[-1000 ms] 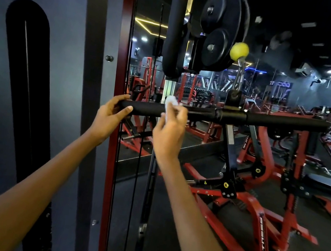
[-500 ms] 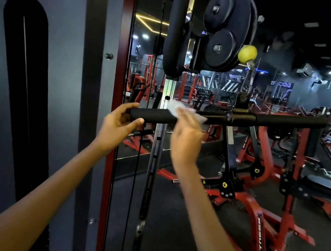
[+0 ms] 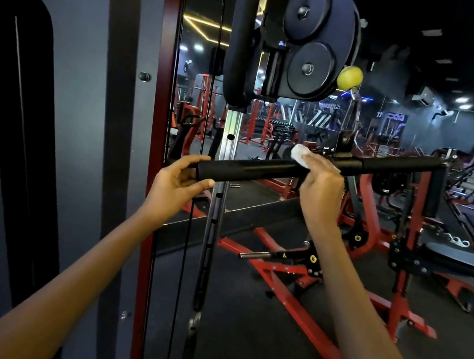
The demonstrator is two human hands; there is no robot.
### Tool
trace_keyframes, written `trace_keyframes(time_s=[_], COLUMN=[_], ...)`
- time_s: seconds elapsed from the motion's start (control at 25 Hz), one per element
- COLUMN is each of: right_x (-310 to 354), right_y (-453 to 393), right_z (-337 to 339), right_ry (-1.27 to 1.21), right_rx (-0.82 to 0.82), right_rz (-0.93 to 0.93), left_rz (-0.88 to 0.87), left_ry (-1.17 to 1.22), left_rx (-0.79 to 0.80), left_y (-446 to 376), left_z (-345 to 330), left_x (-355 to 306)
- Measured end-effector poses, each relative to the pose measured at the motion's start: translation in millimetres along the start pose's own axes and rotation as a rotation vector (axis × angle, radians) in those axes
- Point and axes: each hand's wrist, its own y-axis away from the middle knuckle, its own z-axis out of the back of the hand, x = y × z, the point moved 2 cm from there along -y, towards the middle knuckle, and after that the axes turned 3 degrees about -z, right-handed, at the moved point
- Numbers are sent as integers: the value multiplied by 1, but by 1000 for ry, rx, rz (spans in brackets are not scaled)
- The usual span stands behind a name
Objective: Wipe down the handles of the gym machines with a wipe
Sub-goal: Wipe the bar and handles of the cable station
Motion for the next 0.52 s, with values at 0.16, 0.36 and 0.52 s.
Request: trace_keyframes(time_s=[0.16,0.36,0.52], right_x=[63,79,30], right_y=[34,52,28], right_z=[-11,-12,-1], right_ry=[-101,-159,-69], right_rx=[94,258,129], right_rz=[145,483,188], left_rz=[5,5,32], left_ry=[7,28,7], left_rx=[-30,-58,-66], left_y=[-1,5,5], left_z=[-14,-24,-33], left_x=[0,5,0])
